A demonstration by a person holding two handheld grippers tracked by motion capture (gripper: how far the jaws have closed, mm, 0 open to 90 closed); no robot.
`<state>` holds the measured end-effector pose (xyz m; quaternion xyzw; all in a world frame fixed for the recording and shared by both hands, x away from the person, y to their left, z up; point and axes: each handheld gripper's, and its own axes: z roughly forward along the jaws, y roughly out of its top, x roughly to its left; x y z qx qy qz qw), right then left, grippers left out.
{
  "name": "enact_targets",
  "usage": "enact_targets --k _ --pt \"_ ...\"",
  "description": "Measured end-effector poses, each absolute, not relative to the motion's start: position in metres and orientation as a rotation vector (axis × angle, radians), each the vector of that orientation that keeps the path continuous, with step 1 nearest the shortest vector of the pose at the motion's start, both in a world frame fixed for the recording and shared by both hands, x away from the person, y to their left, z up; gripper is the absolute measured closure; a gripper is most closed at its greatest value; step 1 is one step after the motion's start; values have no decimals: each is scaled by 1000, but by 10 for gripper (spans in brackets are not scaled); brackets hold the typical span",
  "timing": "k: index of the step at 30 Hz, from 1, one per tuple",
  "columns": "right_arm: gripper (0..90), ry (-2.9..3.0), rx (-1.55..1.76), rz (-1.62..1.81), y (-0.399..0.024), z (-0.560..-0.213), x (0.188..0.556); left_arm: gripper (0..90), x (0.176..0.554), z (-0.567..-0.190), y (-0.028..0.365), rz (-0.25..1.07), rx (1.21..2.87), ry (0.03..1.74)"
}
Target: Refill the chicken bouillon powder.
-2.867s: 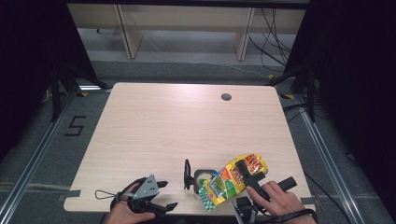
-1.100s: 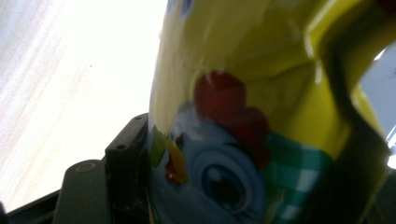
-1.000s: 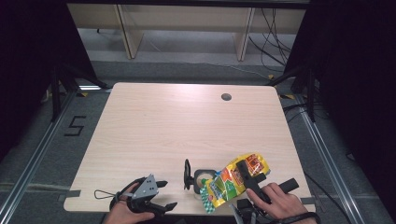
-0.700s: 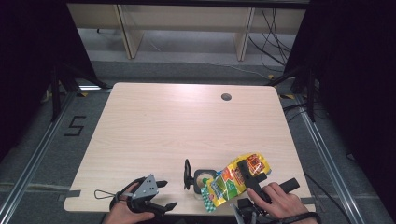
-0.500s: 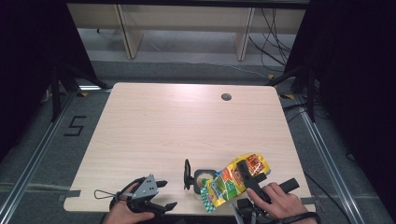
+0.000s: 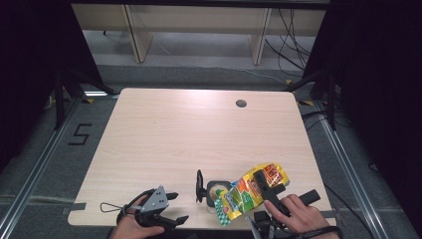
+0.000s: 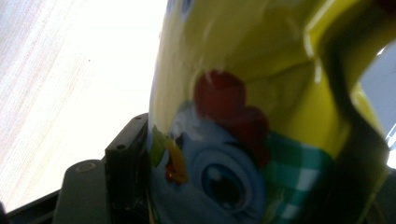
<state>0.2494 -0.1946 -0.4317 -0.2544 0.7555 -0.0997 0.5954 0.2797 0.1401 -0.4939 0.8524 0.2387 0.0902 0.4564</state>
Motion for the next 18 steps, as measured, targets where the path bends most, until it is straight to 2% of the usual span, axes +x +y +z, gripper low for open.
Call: enact_targets --k 18 --pt "310 1775 -616 -217 -191 -433 249 224 280 -494 140 220 2102 588"
